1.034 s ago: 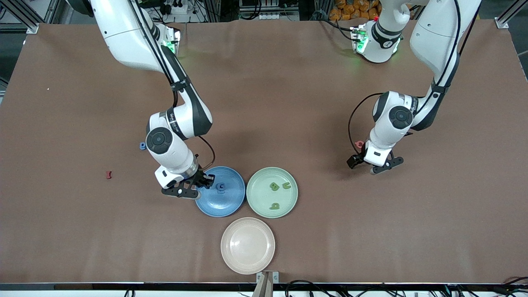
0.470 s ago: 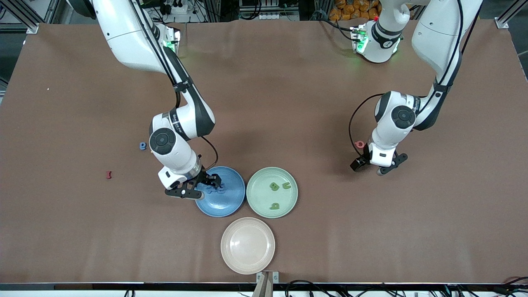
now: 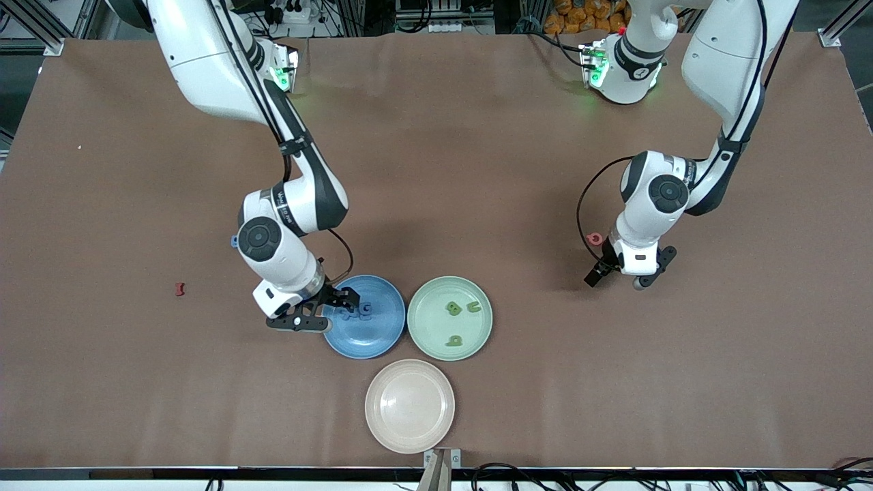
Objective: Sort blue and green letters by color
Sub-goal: 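Carry the blue X onto the blue plate with the right gripper and release, then grasp the green Z with the left gripper while the right gripper withdraws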
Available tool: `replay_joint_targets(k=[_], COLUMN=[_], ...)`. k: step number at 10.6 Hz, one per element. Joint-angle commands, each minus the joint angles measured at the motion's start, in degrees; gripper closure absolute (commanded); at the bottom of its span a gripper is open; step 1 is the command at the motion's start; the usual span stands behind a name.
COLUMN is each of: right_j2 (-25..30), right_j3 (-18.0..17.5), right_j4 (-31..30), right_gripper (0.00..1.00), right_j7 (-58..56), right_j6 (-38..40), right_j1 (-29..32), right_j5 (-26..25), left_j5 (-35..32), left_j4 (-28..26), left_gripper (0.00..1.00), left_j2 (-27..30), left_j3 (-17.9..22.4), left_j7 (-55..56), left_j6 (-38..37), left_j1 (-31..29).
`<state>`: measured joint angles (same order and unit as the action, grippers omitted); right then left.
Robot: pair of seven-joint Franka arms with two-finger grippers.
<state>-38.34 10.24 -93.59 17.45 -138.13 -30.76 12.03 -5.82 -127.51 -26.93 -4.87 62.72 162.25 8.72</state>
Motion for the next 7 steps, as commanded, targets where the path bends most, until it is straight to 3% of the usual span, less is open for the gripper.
replay_joint_targets(k=[1, 3, 7], right_j2=[2.2, 4.1, 7.5], right_j3=[2.2, 6.5, 12.7], right_j4=[1.0, 1.0, -0.8], right_gripper=[0.00, 0.00, 0.00], right_j7=[-8.6, -14.8, -24.1], right_j6=[8.6, 15.1, 21.0], right_j1=[2.4, 2.4, 2.4], right_j5=[-0.3, -0.3, -2.7], left_j5=[-0.9, -0.9, -0.9], left_j4=[-0.4, 2.5, 4.2], left_gripper=[0.00, 0.00, 0.00], left_j2=[2.9, 3.6, 3.0], left_j3=[0.5, 1.3, 1.6], left_j7=[1.7, 1.6, 4.6], left_j6=[-3.1, -10.2, -11.7], left_j1=[-0.3, -0.2, -1.7])
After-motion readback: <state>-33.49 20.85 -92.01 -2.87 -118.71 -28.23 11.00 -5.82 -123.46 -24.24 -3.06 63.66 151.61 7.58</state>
